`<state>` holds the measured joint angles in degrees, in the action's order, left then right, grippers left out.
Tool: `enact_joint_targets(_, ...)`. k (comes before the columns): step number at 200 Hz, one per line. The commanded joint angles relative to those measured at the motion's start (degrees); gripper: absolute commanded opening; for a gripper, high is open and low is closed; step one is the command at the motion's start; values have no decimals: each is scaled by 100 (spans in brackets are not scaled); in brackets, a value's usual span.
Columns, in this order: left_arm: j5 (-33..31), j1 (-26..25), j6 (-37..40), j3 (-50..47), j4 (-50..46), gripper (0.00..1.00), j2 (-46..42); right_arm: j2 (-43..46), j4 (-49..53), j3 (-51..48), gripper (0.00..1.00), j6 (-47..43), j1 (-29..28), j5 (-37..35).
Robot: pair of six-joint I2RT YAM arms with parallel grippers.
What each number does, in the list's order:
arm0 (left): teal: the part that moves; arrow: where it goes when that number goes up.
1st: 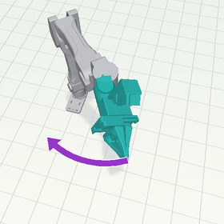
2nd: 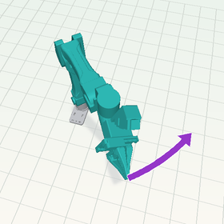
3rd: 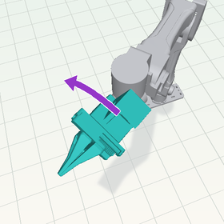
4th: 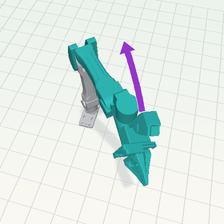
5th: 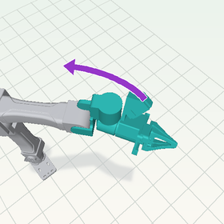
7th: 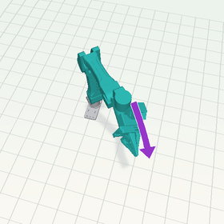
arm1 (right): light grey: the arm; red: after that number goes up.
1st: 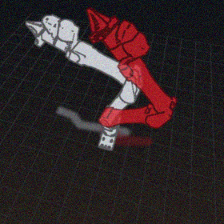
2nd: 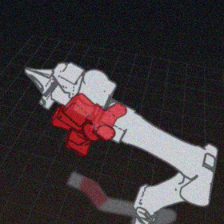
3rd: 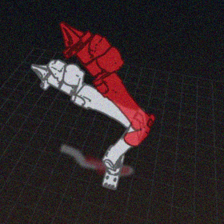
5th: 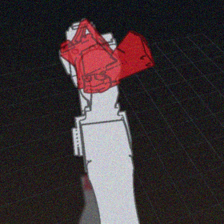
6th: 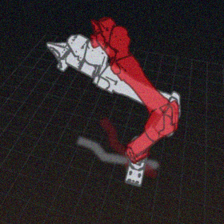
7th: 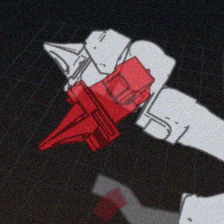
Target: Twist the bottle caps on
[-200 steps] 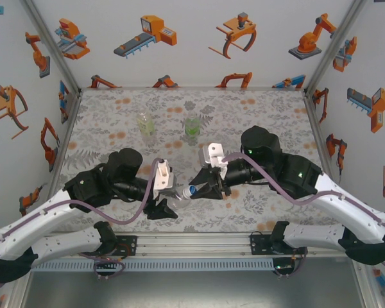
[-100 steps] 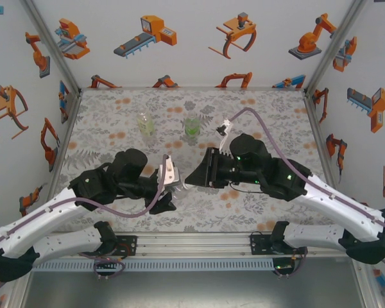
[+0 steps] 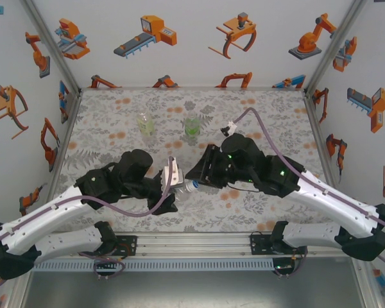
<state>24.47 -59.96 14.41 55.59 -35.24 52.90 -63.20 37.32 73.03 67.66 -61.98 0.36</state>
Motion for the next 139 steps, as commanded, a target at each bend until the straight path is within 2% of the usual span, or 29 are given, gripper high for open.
enact_joint_targets(1, 543, -32, 161, 140, 338, 0, -94, 290, -602, 180, 47, -1426, 3, -157)
enact_joint_targets(28, 656, -32, 126, 148, 390, 0, -90, 575, -1146, 96, 49, -2900, 8, 261)
enact_joint_targets(50, 828, -33, 136, 146, 420, 0, -107, 855, -1540, -135, 49, -3744, 8, 596)
enact_joint_targets(73, 1043, -32, 98, 174, 422, 0, -129, 1089, -1775, -271, 52, -4755, 10, 1324)
enact_joint_targets(139, 1385, -40, 17, 222, 404, 0, -232, 1077, -975, -112, 56, -7368, 2, 3118)
